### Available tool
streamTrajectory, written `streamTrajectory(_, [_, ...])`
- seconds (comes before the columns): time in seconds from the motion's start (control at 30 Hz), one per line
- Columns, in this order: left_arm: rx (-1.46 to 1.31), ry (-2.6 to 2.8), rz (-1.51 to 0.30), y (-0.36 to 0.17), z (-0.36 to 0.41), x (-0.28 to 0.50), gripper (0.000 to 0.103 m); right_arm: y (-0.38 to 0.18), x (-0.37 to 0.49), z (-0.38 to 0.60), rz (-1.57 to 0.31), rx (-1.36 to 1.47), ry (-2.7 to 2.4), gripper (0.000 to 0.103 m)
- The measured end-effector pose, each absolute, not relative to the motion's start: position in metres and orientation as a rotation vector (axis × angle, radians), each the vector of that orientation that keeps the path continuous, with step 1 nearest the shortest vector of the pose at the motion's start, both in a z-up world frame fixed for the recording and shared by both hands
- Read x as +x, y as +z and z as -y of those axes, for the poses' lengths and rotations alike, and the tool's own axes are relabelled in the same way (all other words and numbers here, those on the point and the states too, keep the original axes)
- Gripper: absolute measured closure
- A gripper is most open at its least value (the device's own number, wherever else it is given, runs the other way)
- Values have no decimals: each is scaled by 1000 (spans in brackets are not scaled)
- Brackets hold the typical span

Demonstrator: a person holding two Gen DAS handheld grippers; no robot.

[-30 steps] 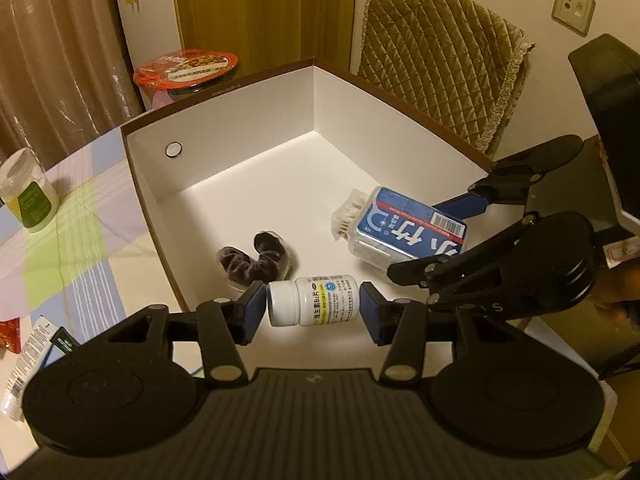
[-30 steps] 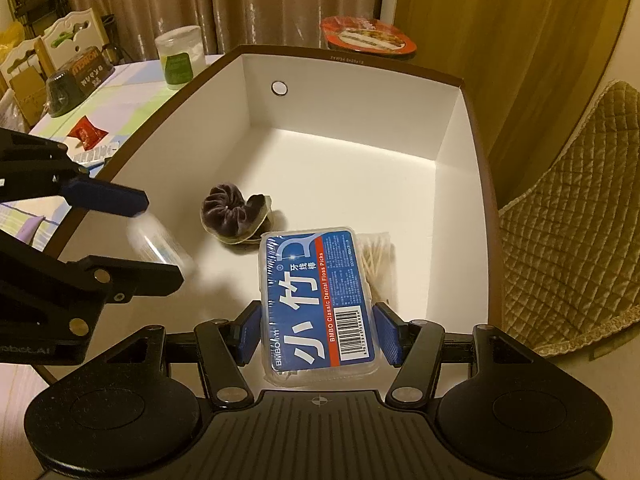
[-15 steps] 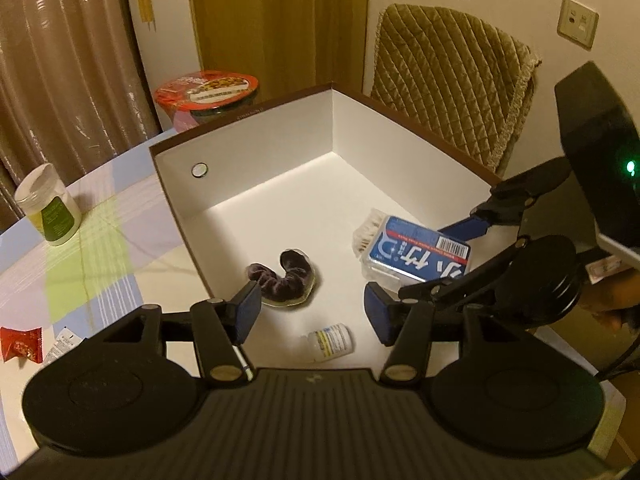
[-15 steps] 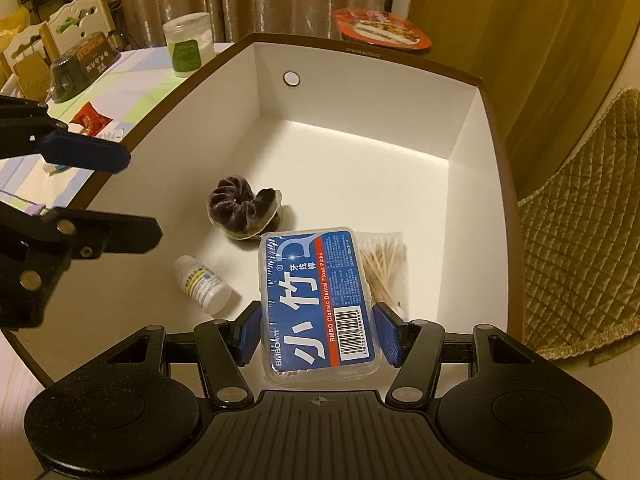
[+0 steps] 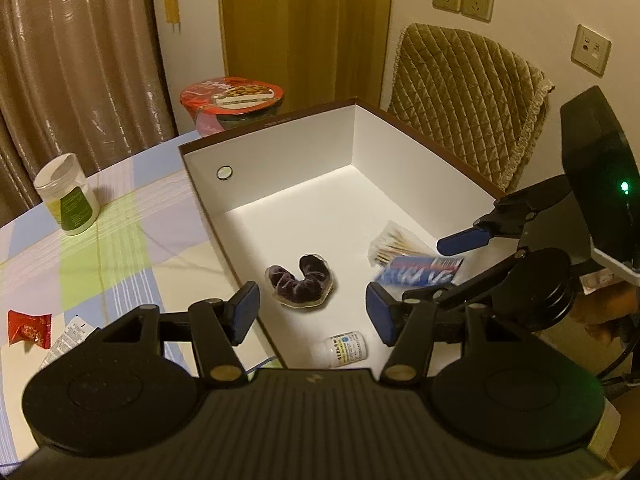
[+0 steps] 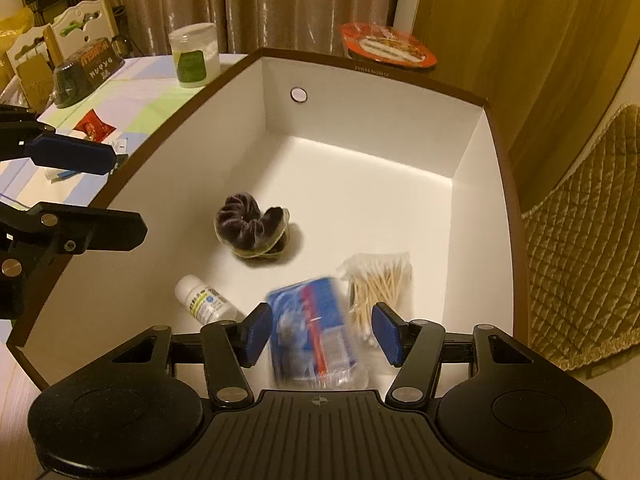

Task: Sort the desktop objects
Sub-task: 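Open the left tool dropping the pill bottle while the right tool releases the toothpick box, then withdraw both tools from the box toward the remaining items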

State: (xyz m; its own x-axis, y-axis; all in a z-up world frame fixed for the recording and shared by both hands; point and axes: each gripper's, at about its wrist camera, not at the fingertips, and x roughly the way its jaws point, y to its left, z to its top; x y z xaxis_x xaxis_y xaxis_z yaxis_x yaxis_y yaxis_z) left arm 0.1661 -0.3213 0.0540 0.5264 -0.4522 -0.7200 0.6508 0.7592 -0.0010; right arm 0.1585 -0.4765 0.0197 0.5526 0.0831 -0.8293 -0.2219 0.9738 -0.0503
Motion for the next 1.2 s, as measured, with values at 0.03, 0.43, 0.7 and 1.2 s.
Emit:
streamTrajectory(0.03, [281,-667,-770,54,320,166,48,20,159,476,-967,-156,183,45])
streamTrajectory(0.43, [256,-648,-768,55,305,164,48,27,153,470,-948,-162,179,45])
streamTrajectory(0.7, [229,-626,-757,61,287,158,48,39,144,461,-912,-160,169,45])
streamTrajectory(1.2, [175,-469,-786,59,189,127,46,80,108,423,-771,-111,162,45])
